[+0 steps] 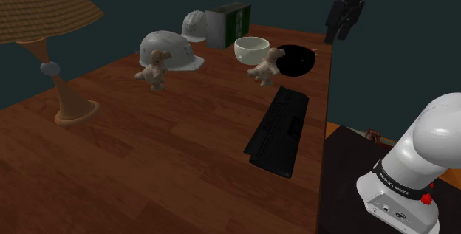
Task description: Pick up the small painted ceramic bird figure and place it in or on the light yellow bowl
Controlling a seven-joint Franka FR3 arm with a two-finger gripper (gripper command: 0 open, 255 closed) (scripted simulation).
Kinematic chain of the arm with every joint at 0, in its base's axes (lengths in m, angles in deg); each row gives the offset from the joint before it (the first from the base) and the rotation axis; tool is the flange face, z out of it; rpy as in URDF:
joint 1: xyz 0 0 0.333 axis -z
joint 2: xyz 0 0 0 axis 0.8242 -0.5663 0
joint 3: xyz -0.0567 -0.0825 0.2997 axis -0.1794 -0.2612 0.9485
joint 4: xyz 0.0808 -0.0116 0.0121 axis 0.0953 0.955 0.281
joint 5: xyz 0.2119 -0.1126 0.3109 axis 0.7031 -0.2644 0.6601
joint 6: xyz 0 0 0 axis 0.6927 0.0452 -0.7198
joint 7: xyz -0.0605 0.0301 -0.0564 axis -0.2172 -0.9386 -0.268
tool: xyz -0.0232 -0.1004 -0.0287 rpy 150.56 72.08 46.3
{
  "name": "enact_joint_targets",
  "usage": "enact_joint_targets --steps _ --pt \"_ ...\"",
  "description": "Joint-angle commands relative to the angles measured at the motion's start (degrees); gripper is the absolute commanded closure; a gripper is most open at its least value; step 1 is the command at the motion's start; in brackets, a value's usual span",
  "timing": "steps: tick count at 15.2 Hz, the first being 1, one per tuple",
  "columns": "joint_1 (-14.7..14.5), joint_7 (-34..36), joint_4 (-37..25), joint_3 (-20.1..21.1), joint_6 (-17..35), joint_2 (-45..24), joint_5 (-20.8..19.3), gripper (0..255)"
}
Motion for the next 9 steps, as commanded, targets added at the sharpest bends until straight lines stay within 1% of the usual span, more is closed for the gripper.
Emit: enact_joint_targets --steps 1,5,9 --pt "0.0 0.0 0.0 0.0 0.0 0.0 0.0 0" --pt "1.28 6.68 2.51 4.89 8.46 -4.03 -0.37 0" --pt "2.94 13.82 3.36 9.6 16.48 -9.7 -1.85 0"
